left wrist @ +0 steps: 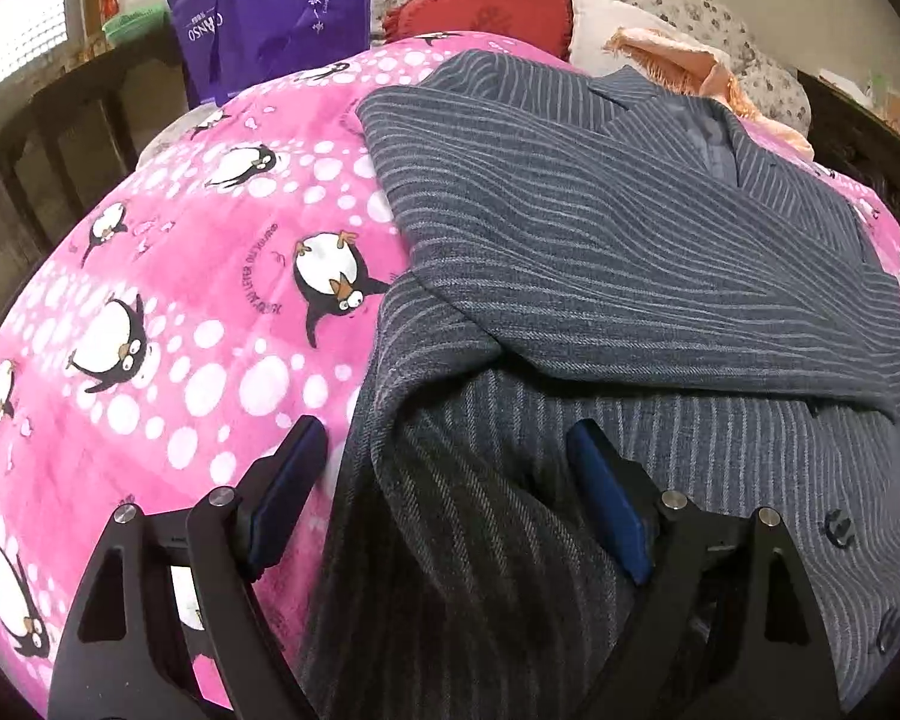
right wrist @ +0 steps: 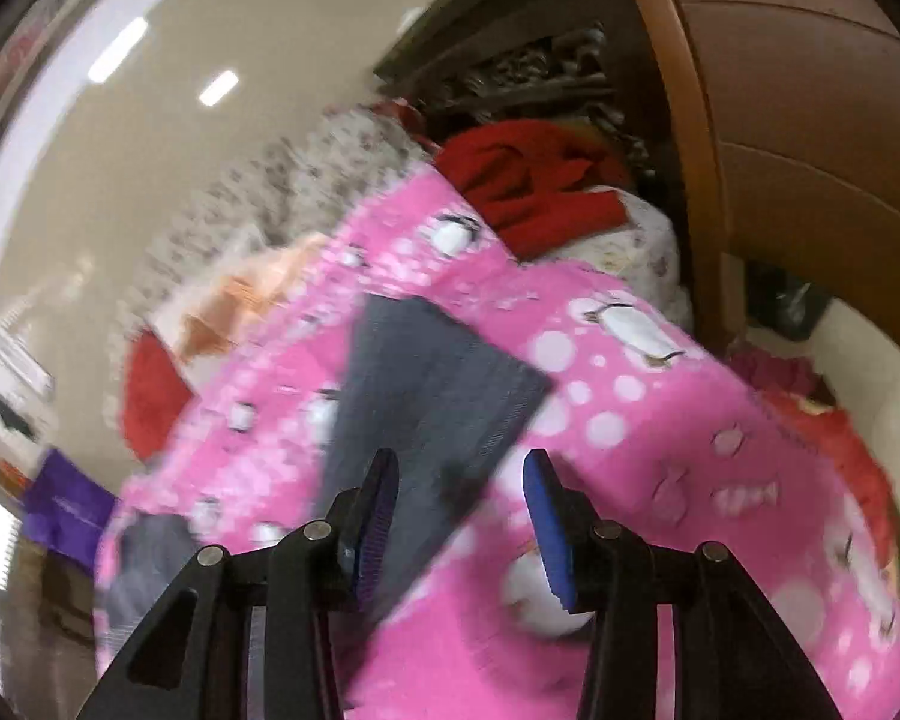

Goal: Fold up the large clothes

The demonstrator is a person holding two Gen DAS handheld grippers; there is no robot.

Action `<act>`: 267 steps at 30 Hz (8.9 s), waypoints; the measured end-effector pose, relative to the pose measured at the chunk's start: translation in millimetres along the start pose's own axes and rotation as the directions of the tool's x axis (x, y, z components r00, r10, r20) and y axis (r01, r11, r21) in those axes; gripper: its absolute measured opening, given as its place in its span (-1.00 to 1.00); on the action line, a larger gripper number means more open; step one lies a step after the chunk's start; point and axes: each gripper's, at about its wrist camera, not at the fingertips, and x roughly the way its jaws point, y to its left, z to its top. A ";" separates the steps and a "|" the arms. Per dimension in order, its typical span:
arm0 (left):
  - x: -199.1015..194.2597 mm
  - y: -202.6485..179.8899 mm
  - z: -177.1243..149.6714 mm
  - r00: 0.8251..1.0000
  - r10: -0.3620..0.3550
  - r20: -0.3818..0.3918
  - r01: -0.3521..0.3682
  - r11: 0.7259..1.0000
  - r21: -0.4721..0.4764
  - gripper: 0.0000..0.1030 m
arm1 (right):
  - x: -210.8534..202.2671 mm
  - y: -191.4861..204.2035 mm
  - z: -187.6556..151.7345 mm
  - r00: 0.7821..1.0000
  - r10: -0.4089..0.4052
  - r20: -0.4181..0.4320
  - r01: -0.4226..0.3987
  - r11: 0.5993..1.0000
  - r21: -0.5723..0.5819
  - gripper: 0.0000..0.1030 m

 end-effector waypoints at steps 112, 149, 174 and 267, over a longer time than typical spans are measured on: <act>15.1 -15.3 69.7 0.886 -0.437 -0.157 0.440 0.898 -0.016 0.25 | -18.4 161.0 -283.1 0.981 -0.189 -0.030 0.136 0.799 -0.585 0.27; -46.9 4.6 86.3 0.941 -0.250 0.230 0.264 0.964 -0.035 -0.21 | -22.8 265.5 -220.8 0.998 0.060 -0.029 -0.065 0.774 -0.629 -0.08; 30.4 -30.8 49.9 0.999 -0.013 0.045 0.009 0.996 0.086 -0.20 | 112.6 295.2 -172.6 0.975 0.090 -0.204 -0.191 0.806 -0.560 -0.42; -116.0 53.7 -122.5 0.872 -0.426 -0.242 0.464 0.876 0.131 -0.83 | -93.7 181.9 -375.1 0.775 0.371 -0.511 -0.578 0.744 -0.336 -0.20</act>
